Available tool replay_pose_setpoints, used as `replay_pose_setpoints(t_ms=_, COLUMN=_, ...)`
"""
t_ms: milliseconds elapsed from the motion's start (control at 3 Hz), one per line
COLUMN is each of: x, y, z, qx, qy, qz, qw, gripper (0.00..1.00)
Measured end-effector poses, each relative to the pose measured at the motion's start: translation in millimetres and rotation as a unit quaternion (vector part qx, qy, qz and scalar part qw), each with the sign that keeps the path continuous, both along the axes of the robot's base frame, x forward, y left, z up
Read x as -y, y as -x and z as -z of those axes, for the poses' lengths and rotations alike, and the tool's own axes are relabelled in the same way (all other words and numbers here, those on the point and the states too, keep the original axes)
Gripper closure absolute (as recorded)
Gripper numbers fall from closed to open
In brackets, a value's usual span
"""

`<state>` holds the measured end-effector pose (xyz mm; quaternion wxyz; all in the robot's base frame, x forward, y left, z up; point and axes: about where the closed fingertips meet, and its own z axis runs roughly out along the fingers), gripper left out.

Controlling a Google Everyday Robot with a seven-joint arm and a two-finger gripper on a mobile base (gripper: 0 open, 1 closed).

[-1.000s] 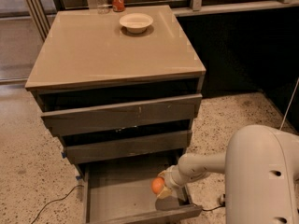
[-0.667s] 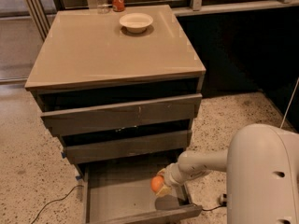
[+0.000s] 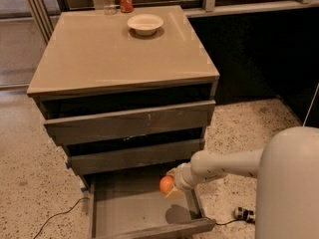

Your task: Pick orange from bottom drawer and place on counter

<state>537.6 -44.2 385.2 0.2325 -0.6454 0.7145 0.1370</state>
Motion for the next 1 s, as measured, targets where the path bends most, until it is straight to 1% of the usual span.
replay_pose_setpoints(t_ms=333, x=-3.1, y=-2.2, z=3.3, qx=-0.003, qy=0.001, qz=-0.001, qw=1.0, gripper=1.0)
replay_pose_setpoints(t_ms=667, x=-6.2, y=-4.0, z=-23.5, qx=0.021, qy=0.002, qz=0.002, qw=0.9998, gripper=1.0)
replay_pose_setpoints(t_ms=1000, x=-7.5, y=-3.7, z=-70.2, qx=0.062, qy=0.007, qz=0.001, qw=0.9981, gripper=1.0)
